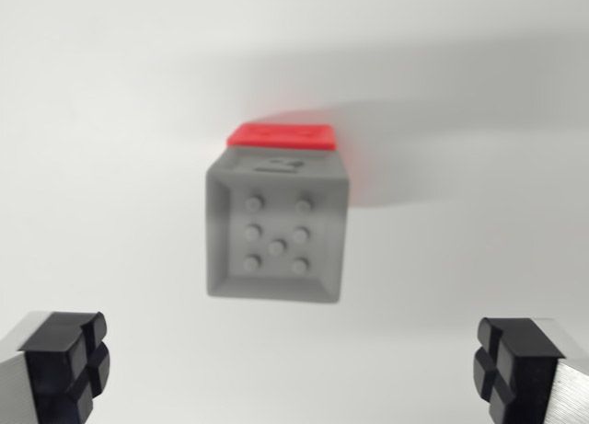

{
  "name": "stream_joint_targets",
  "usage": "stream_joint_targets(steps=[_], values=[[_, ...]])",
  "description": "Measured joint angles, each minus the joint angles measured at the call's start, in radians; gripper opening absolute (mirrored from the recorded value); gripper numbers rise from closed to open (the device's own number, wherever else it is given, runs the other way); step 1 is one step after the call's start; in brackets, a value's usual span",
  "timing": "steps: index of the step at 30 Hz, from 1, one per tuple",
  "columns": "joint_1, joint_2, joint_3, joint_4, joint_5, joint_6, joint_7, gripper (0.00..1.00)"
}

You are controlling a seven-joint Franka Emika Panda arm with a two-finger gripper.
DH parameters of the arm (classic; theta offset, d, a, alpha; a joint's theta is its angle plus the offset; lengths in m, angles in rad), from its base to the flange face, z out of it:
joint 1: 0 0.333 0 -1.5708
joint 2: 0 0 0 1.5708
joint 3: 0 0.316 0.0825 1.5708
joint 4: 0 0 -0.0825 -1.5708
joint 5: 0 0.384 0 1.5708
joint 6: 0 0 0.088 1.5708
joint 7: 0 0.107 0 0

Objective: Destack cube

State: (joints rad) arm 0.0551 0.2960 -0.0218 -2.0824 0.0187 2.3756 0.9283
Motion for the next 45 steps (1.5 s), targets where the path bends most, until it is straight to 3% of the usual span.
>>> stream_joint_targets(steps=[8,24,35,36,45], values=[[0.019,0.06,0.0,-0.003,-0.003,0.061,0.021,1.0],[0.02,0.185,-0.001,-0.005,-0.002,0.187,0.021,1.0],[0.02,0.229,-0.001,0.0,-0.002,0.227,0.021,1.0],[0.02,0.23,-0.001,0.0,-0.002,0.227,0.021,0.0],[0.02,0.23,-0.001,0.001,-0.002,0.228,0.021,0.0]])
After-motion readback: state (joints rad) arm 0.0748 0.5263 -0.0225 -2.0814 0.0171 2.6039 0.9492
